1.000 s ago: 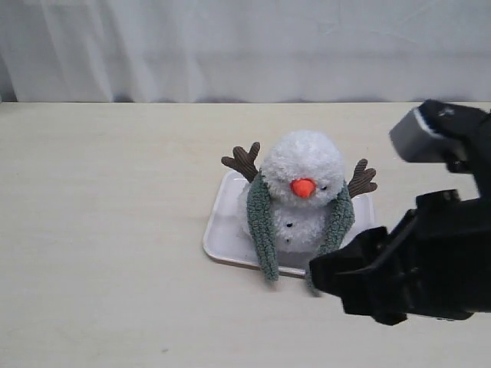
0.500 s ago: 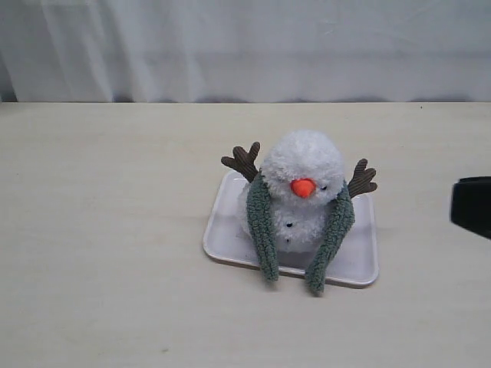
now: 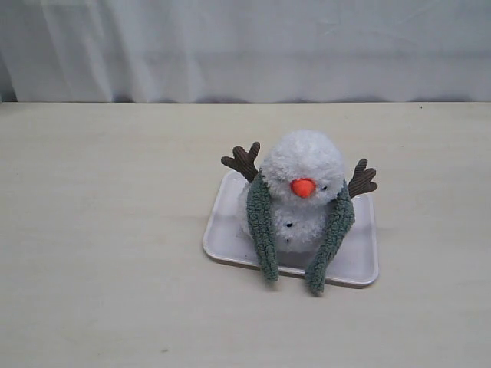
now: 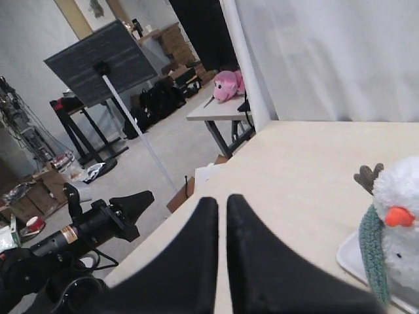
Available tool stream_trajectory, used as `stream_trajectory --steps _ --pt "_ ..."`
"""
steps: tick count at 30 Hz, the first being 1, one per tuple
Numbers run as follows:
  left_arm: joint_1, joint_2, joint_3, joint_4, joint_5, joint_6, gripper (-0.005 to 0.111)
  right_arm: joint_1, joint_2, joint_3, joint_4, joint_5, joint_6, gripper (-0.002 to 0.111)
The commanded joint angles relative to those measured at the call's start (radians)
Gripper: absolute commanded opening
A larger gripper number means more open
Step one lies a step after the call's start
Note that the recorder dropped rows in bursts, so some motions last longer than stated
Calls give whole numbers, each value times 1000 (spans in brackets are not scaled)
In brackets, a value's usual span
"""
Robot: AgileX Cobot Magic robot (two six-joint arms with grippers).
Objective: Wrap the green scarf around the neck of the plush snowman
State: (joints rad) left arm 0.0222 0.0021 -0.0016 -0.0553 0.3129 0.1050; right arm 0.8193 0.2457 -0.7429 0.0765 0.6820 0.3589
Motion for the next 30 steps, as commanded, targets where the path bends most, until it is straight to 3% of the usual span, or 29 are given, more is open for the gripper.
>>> stream_trajectory --steps 1,8,20,22,25,30 --pt "2 -2 2 2 -7 -5 0 -2 -55 1 -1 -1 -8 4" --pt "2 -2 2 2 -7 -5 0 -82 -187 57 -4 -3 -8 4" --pt "2 -2 2 2 -7 -5 0 -403 -246 93 -44 -49 -12 4" --pt "2 -2 2 2 -7 -5 0 -488 -246 95 -28 -146 -120 4" --pt "2 -2 2 2 -7 -5 0 -600 -246 95 95 -265 -503 4" --pt "2 -2 2 2 -7 -5 0 -780 -246 95 -6 -295 -528 4"
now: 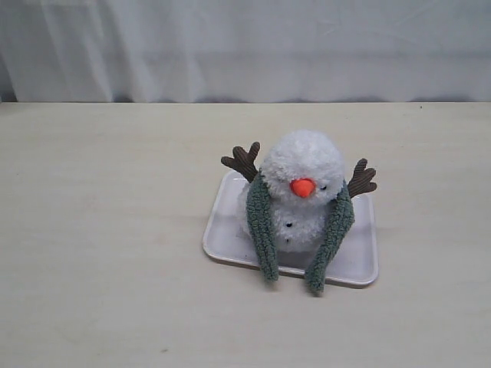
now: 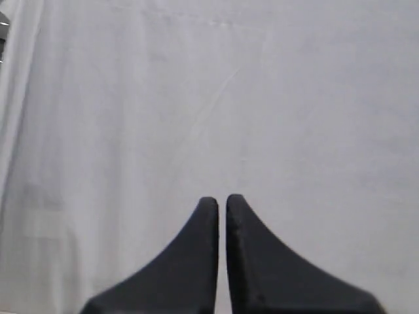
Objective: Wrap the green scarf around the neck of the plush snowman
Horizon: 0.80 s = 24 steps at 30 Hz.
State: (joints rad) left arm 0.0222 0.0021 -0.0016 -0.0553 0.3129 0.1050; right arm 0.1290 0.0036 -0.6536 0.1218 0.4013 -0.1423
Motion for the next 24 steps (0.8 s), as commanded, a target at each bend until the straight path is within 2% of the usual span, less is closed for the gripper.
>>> stream_trajectory --steps 1,7,10,16,24 --pt "2 -2 2 2 -7 -5 0 -108 -4 12 -63 -17 -27 4" --pt "2 -2 2 2 -7 -5 0 -141 -4 166 -122 -219 -27 4" --pt "2 -2 2 2 -7 -5 0 -141 -4 243 -138 -235 -27 4" --pt "2 -2 2 2 -7 -5 0 -141 -4 508 -129 -254 -3 4" --pt "2 -2 2 2 -7 -5 0 -141 -4 637 -129 -276 26 4"
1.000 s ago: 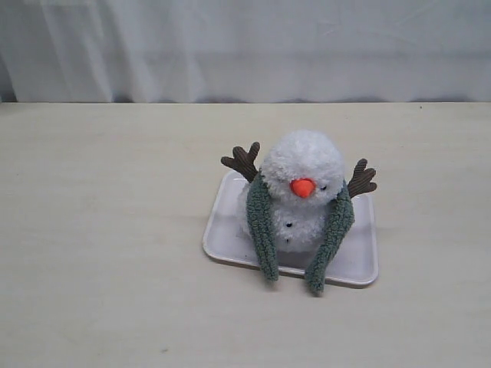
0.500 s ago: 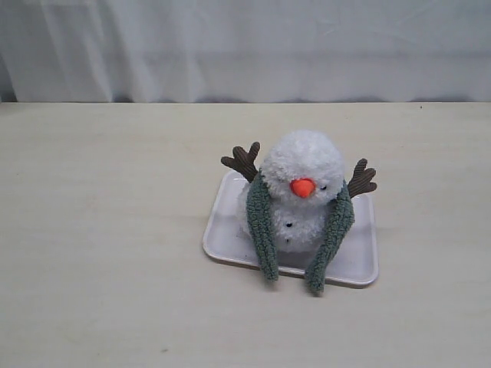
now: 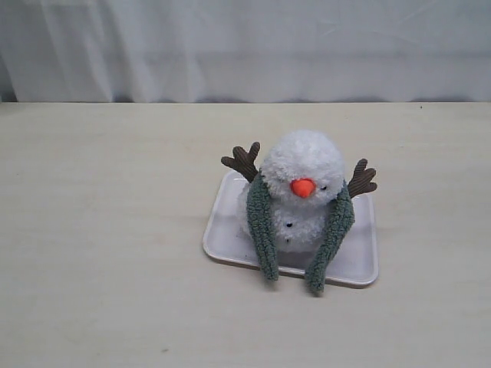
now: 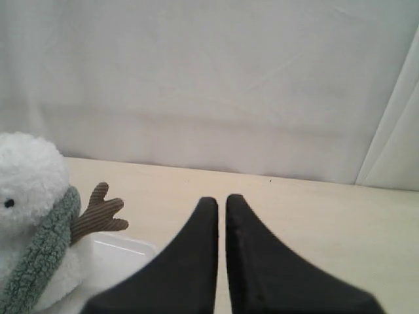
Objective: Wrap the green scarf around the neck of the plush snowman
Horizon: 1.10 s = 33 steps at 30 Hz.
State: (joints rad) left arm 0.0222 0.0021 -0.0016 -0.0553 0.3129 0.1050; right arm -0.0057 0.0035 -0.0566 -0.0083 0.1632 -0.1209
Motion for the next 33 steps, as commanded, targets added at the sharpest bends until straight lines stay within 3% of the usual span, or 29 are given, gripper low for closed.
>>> stream_trajectory --steps 1,9,15,18,33 --pt "2 -2 2 2 -7 -5 0 -6 -4 54 1 -43 4 4" --pt "2 -2 2 2 -7 -5 0 -6 -4 57 1 17 9 4" --pt "2 -2 2 2 -7 -5 0 -6 -4 57 -23 167 80 4" --pt "2 -2 2 2 -7 -5 0 -6 -4 57 -64 171 168 4" --pt "2 -2 2 2 -7 -5 0 -6 -4 57 -52 182 105 4"
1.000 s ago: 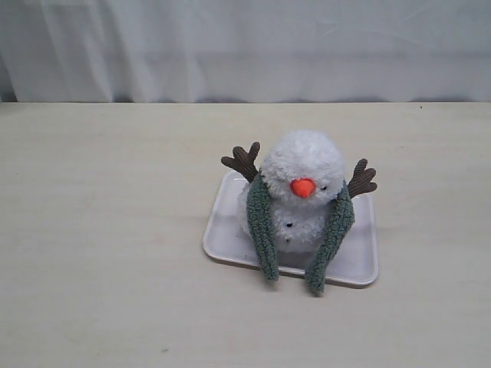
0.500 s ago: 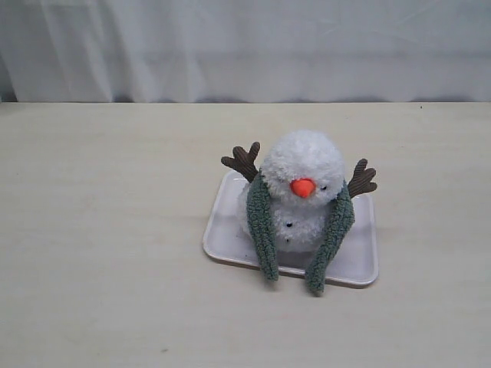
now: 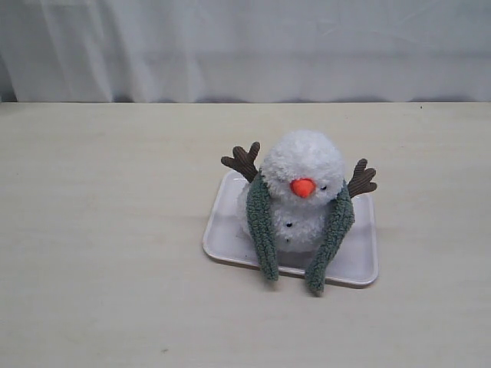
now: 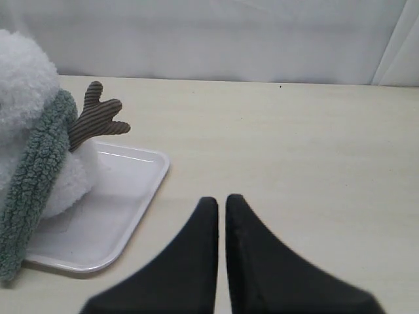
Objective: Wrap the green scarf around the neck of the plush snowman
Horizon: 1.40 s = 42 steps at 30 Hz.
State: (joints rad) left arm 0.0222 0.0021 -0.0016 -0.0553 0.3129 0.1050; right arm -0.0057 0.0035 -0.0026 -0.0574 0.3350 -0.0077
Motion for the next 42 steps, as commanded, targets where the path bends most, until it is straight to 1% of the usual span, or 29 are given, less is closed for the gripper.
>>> stream_trajectory --steps 1,13,18,22,42 --pt "2 -2 2 2 -7 -5 0 -6 -4 3 -3 10 -2 4" --pt "0 -2 2 2 -7 -5 0 -6 -4 3 -3 10 -2 4" --pt "-53 -2 2 2 -7 -5 0 -6 -4 3 -3 10 -2 4" --pt "-67 -2 2 2 -7 -5 0 -6 -4 3 -3 10 -2 4" --pt "-67 -2 2 2 -7 -5 0 -6 -4 3 -3 10 -2 4"
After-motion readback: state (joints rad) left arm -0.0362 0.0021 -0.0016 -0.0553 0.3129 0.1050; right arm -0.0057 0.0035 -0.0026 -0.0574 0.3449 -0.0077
